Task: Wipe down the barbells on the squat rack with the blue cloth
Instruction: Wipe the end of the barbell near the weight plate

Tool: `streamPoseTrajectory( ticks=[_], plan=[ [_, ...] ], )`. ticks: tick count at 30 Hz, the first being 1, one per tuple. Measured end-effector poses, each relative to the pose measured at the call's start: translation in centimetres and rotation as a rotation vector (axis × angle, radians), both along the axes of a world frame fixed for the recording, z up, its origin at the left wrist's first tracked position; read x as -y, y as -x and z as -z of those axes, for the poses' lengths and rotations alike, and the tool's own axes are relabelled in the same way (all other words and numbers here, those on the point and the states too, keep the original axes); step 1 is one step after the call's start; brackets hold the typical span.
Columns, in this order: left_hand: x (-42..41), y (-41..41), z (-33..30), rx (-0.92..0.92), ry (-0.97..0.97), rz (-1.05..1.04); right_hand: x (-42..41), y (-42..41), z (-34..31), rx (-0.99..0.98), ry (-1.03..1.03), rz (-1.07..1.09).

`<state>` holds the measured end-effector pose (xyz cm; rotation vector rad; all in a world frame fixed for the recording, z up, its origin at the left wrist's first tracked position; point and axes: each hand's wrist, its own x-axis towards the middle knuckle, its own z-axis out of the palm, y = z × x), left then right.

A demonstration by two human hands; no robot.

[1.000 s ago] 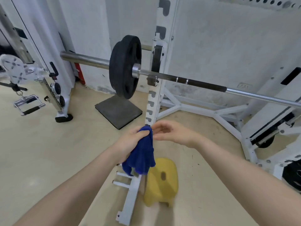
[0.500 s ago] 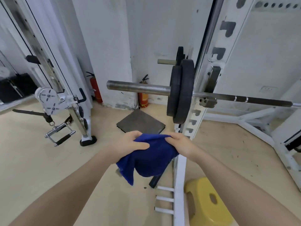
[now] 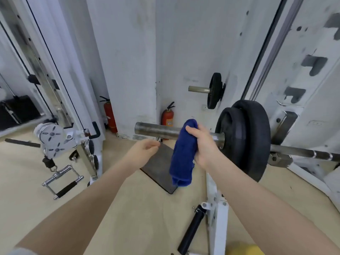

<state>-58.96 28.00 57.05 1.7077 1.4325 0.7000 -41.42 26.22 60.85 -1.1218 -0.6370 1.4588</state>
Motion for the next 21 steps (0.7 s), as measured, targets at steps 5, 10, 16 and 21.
streamPoseTrajectory(
  ticks=[5, 10, 16, 21],
  plan=[
    [-8.5, 3.8, -1.3, -0.129, -0.096, 0.008, -9.2, 3.7, -2.7, 0.692, -0.369, 0.341],
    [-14.3, 6.1, -0.8, -0.207, -0.082, 0.074, -13.6, 6.9, 0.0, 1.550, -0.420, -0.025],
    [-18.4, 8.0, 1.5, -0.287, 0.023, 0.396, -15.5, 9.6, 5.1, 1.509, -0.416, -0.469],
    [-21.6, 8.8, 2.4, -0.351, 0.050, 0.598, -16.5, 9.5, 7.6, 1.995, -0.311, -0.667]
  ],
)
